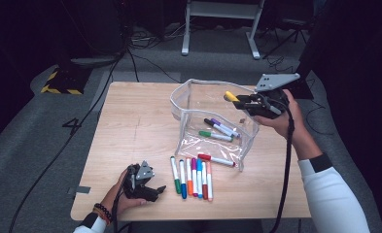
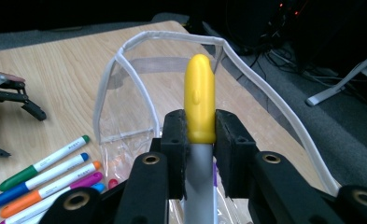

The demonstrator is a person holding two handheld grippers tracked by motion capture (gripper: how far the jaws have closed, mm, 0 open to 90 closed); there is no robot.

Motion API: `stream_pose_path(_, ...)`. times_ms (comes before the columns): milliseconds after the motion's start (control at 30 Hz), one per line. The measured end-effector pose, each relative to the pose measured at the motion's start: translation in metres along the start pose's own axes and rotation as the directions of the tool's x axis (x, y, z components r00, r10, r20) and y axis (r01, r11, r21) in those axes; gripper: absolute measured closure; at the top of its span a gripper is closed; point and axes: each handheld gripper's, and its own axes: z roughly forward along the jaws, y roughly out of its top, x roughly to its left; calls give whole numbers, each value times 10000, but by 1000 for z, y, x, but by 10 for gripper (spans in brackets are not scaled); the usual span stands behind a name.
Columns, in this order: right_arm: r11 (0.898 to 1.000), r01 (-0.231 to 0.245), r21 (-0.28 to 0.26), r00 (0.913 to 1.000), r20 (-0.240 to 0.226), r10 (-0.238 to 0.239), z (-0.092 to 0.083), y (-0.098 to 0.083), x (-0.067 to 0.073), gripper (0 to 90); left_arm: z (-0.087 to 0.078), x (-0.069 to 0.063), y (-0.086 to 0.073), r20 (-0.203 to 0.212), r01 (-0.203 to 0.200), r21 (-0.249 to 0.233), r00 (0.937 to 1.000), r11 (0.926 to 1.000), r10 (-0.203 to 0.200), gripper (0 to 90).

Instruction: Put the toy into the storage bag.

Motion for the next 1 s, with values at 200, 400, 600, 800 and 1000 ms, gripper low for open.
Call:
stream_pose_path(200,9991,-7,427,9999,-136,13,21,7,-5,747,0,0,0,10,-32,-2,10000,10000,32,157)
stream_pose_path(400,9895,-105,1441,9995,-277,146,54,8,-9,747,0,0,0,14,-39,-1,10000,10000,39,157)
stream_pose_path(600,9683,-227,2489,9982,-483,358,74,0,-14,747,0,0,0,21,-30,1,10000,10000,30,157)
stream_pose_path(800,9379,137,3465,9947,-999,224,84,-8,-9,747,0,0,0,15,-37,-2,10000,10000,37,157)
stream_pose_path(1000,9066,905,4122,9811,-1932,-101,85,-7,4,746,0,0,0,14,-37,-2,10000,10000,37,157)
